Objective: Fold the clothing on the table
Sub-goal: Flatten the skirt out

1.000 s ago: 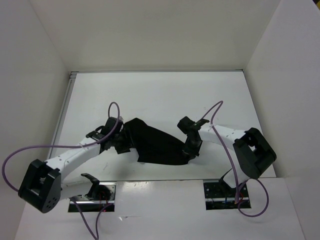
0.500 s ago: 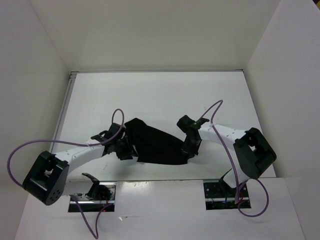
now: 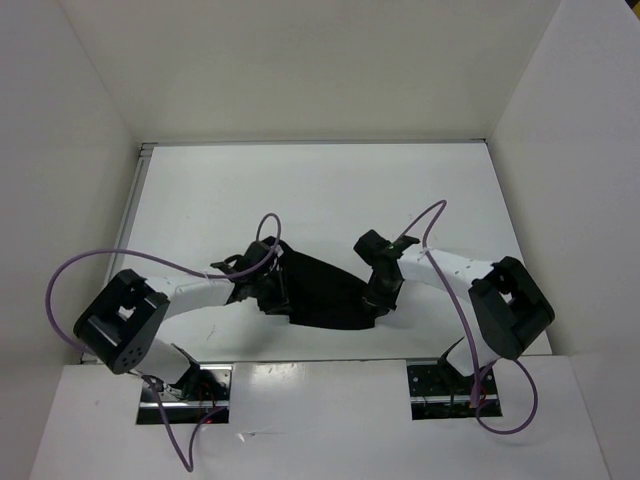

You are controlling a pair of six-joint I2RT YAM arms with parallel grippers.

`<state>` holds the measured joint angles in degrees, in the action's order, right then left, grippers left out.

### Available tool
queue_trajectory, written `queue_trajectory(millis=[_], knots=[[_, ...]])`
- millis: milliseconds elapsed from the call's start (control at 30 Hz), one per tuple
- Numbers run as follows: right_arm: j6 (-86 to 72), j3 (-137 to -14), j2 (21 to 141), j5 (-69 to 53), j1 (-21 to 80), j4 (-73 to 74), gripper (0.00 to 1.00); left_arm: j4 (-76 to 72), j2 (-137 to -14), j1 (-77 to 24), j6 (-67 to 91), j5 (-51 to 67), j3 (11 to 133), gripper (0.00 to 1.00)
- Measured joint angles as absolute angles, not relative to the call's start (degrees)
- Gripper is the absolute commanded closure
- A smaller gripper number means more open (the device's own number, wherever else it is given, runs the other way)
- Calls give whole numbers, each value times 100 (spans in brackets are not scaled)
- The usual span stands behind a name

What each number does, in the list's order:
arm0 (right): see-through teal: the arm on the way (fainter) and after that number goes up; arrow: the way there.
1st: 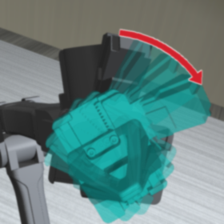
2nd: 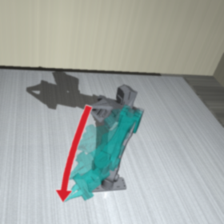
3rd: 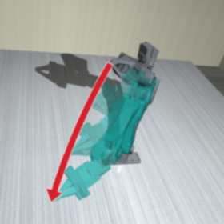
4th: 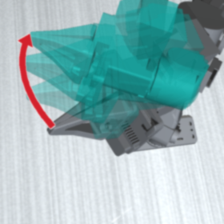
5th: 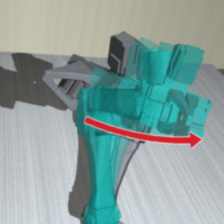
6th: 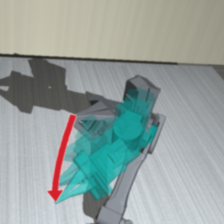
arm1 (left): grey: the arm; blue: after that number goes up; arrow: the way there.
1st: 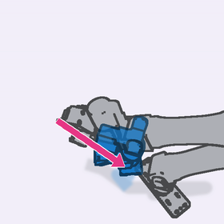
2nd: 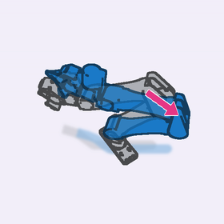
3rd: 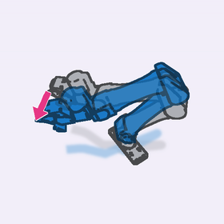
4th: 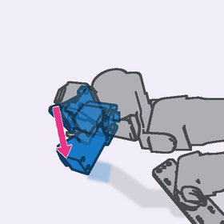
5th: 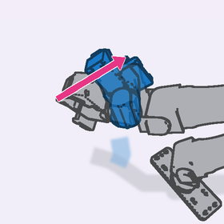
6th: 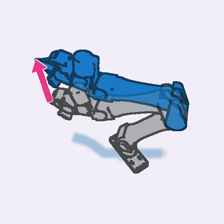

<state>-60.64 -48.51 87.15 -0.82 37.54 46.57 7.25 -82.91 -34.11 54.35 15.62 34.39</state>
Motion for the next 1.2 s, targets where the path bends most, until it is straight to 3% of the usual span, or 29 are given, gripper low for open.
queue_trajectory(millis=[67, 100, 333, 567, 700, 1133, 1200], knots=[[-6084, -4851, 8689, -86, 3754, 4657, 73, 628, -8508, -3553, 5422, 1553, 3548, 86], [-6088, -4851, 8674, -86, 3754, 4657, 73, 582, -8628, -3599, 5424, 1581, 3603, 100], [-6169, -4849, 8479, -86, 3752, 4661, 73, 974, -8691, -3719, 5417, 1396, 3905, 100], [-6204, -4816, 8357, -38, 3671, 4665, 100, 2386, -6453, -3450, 5422, 816, 3848, 100], [-6224, -4781, 8335, -32, 3551, 4626, 100, 2655, -5798, -3413, 5564, 760, 3489, 100], [-6359, -4744, 8097, 119, 3387, 4641, 100, 3065, -6139, -3422, 5996, 648, 3258, 100], [-6355, -4731, 8108, 99, 3385, 4635, 100, 3065, -6141, -3422, 6020, 648, 3258, 86]])
